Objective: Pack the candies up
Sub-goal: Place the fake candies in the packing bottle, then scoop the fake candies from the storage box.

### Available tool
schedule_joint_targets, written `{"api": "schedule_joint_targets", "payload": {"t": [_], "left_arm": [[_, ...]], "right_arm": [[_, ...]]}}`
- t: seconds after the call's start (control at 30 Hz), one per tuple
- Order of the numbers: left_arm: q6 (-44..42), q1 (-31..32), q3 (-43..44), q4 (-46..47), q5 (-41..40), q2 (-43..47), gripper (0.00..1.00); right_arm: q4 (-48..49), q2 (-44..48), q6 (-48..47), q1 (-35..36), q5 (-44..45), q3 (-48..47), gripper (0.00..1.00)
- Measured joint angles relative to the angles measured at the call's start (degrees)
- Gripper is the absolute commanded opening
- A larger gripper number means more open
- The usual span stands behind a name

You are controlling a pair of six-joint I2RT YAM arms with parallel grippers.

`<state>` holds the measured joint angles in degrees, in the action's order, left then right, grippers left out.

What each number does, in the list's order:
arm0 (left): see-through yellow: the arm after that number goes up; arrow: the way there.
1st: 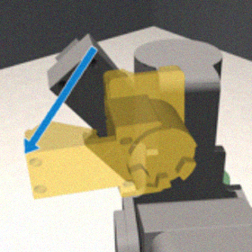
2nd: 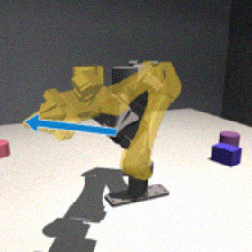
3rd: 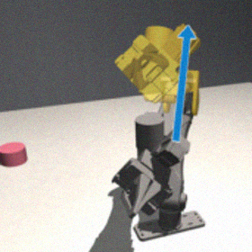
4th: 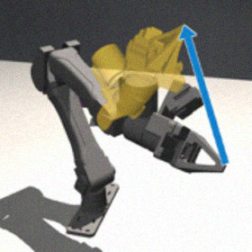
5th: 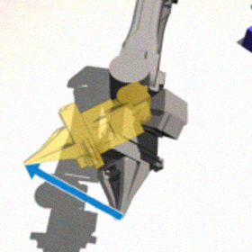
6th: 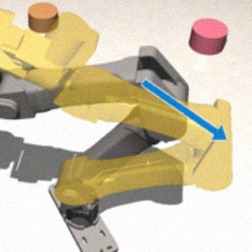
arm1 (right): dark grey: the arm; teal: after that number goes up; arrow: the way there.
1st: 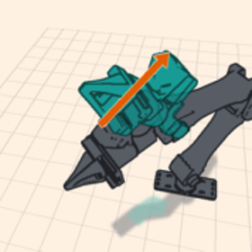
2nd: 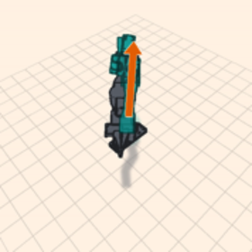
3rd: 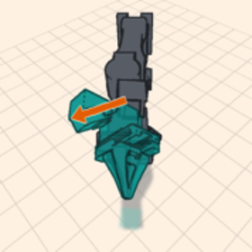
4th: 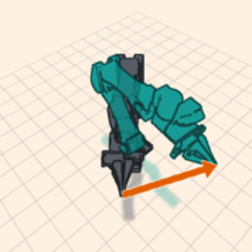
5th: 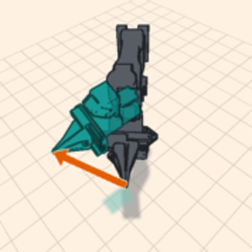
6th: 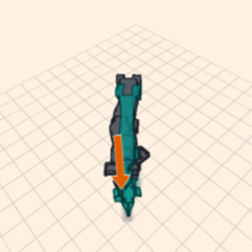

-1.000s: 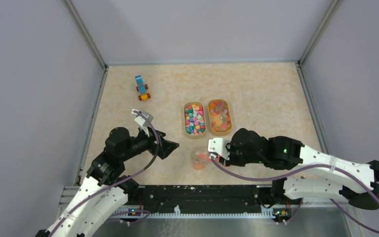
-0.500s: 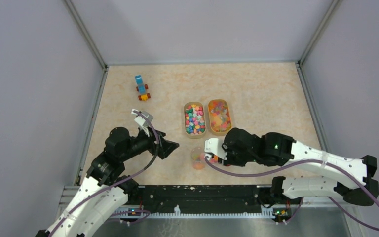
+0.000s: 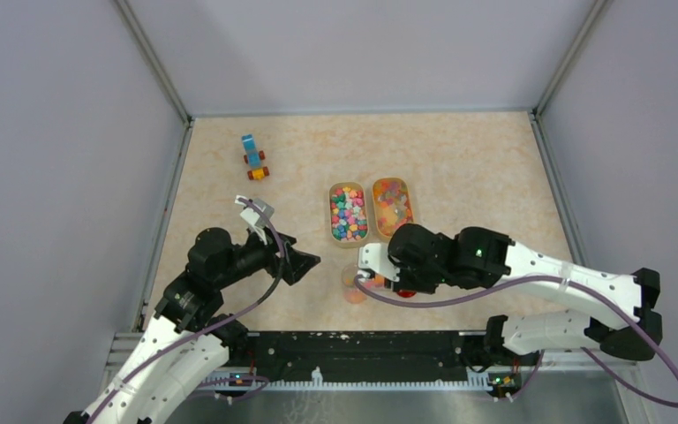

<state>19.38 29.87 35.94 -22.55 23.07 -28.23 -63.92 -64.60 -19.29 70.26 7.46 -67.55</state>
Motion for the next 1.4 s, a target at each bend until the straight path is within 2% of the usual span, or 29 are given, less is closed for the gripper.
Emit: {"api": "schedule_joint_targets", "payload": {"t": [0.6, 1.17, 1.27, 1.4], "left_arm": [[0.0, 0.0, 0.0, 0.0, 0.0, 0.0, 0.99], [0.0, 0.0, 0.0, 0.0, 0.0, 0.7, 0.99], [0.0, 0.0, 0.0, 0.0, 0.0, 0.7, 0.99], [0.0, 0.0, 0.0, 0.0, 0.0, 0.8, 0.99]], "right_arm": [[-7.0, -7.6, 0.0, 0.6, 2.9, -9.1, 0.0], [-12.4, -14.4, 5.1, 3.8, 11.7, -17.8, 0.0], [-12.1, -14.4, 6.8, 2.1, 12.2, -19.4, 0.0], [-11.2, -14.7, 9.6, -4.3, 12.3, -20.3, 0.0]]}}
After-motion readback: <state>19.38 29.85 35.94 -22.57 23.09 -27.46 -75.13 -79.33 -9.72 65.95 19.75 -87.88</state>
